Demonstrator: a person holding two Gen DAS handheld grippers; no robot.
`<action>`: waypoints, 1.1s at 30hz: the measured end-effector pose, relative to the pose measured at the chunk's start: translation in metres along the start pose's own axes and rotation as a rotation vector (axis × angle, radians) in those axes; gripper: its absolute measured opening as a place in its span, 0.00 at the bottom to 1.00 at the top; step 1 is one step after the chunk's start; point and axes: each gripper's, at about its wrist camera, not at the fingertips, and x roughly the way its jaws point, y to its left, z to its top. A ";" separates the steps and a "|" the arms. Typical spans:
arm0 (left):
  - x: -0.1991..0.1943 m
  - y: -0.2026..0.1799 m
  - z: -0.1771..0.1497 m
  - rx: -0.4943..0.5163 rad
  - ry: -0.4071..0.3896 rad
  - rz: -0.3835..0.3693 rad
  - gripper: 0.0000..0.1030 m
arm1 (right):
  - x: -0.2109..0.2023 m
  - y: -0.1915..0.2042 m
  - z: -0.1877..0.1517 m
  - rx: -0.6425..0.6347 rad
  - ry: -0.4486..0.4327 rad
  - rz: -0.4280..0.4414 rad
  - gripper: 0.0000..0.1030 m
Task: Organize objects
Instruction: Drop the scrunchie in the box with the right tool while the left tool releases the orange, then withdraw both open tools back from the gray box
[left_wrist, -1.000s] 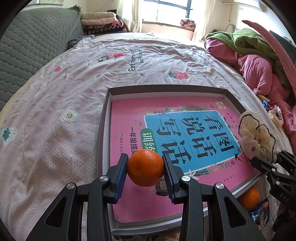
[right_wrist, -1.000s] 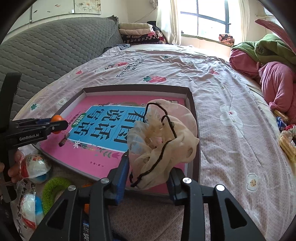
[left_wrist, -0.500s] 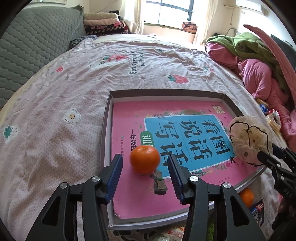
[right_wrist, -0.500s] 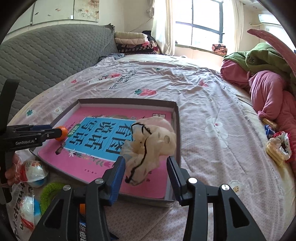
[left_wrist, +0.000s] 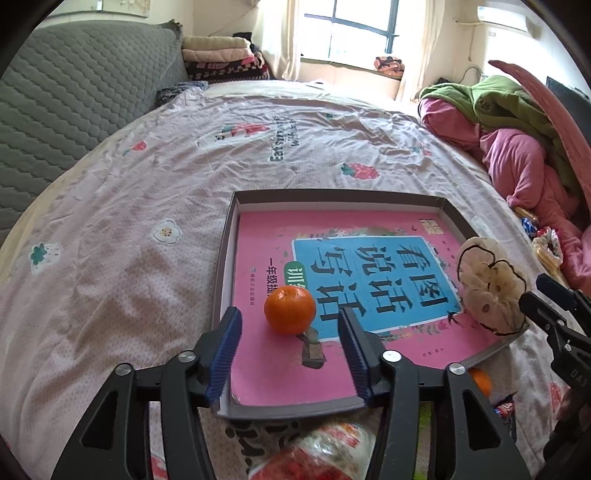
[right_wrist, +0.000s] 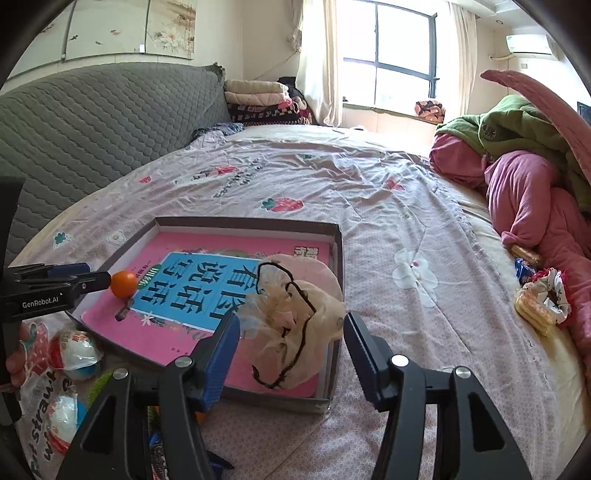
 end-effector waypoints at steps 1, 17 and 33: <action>-0.004 -0.001 -0.001 0.000 -0.007 -0.002 0.60 | -0.002 0.001 0.000 -0.002 -0.004 0.004 0.57; -0.058 -0.014 -0.027 -0.045 -0.113 0.006 0.67 | -0.027 0.016 -0.002 -0.022 -0.047 0.067 0.61; -0.085 -0.021 -0.057 -0.052 -0.124 0.026 0.67 | -0.056 0.027 -0.004 -0.045 -0.088 0.125 0.61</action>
